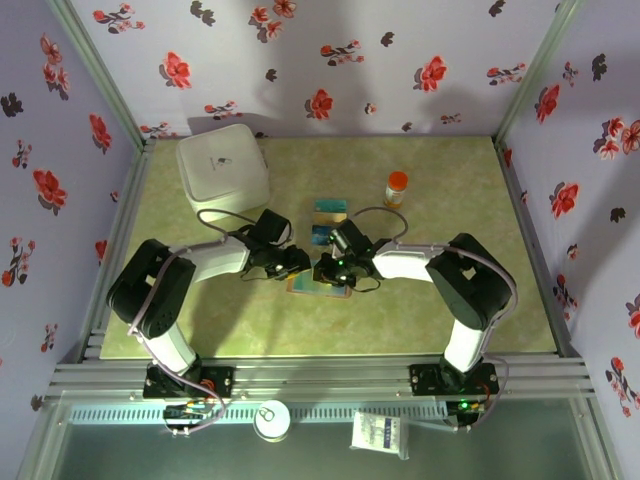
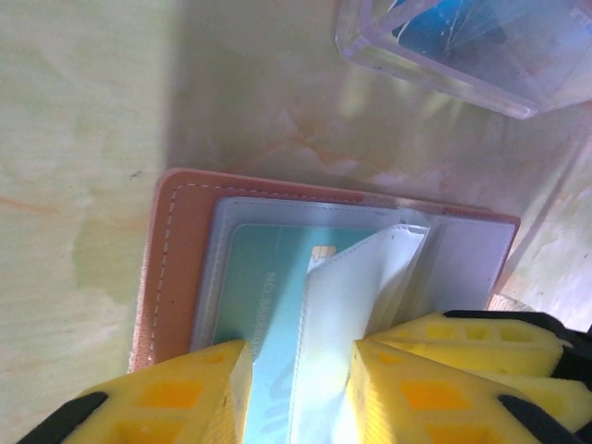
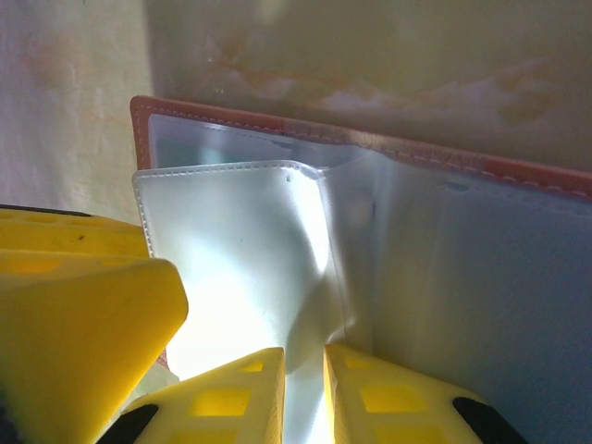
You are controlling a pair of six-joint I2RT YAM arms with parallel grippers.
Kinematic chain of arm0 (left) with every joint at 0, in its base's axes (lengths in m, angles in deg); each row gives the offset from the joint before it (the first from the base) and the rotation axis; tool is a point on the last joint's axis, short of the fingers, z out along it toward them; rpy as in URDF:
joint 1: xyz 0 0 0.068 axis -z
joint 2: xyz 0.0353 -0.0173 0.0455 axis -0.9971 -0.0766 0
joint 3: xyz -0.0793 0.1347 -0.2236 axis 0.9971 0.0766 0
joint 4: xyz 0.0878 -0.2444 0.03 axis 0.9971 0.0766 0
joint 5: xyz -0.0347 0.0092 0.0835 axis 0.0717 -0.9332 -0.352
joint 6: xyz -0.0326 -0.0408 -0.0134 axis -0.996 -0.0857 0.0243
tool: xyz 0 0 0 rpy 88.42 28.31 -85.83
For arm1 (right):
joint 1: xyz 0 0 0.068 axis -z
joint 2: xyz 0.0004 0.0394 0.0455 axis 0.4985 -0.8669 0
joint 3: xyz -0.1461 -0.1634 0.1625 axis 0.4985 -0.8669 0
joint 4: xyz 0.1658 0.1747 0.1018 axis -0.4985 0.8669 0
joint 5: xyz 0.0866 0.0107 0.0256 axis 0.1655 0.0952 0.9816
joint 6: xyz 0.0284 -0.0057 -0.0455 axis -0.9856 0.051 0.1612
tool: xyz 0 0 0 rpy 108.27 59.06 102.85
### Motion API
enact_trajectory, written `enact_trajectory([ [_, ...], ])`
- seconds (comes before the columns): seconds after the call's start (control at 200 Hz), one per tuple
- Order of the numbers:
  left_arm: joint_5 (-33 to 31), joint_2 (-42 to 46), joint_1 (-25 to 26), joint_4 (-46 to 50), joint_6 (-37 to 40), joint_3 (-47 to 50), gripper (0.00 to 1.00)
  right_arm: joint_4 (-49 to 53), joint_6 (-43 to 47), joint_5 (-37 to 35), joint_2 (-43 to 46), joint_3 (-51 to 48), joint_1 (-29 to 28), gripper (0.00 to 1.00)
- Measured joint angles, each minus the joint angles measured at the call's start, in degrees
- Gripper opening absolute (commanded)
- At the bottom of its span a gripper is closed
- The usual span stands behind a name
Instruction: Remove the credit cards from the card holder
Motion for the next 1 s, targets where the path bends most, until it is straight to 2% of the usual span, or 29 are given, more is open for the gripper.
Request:
enact_trajectory([
  [0.105, 0.6, -0.1, 0.1, -1.1, -0.7, 0.0, 0.21, -1.2, -0.2, 0.5, 0.8, -1.0, 0.0, 0.21],
  [0.335, 1.7, 0.5, 0.2, -2.3, -2.0, 0.0, 0.22, -0.7, -0.1, 0.0, 7.4, -1.7, 0.2, 0.22],
  [0.505, 2.4, 1.7, 0.7, -2.3, -2.8, -0.4, 0.28, 3.0, 1.3, -3.1, 16.3, -1.8, 2.3, 0.23],
  [0.735, 2.8, 1.4, 3.9, -2.3, -3.3, -4.5, 0.38, 10.0, 2.9, -7.7, 26.9, -6.0, 9.4, 0.26],
  [1.0, 3.0, -6.4, 8.0, -3.9, -4.3, -9.8, 0.46, 16.0, 4.7, -9.9, 34.5, -8.8, 14.5, 0.3],
])
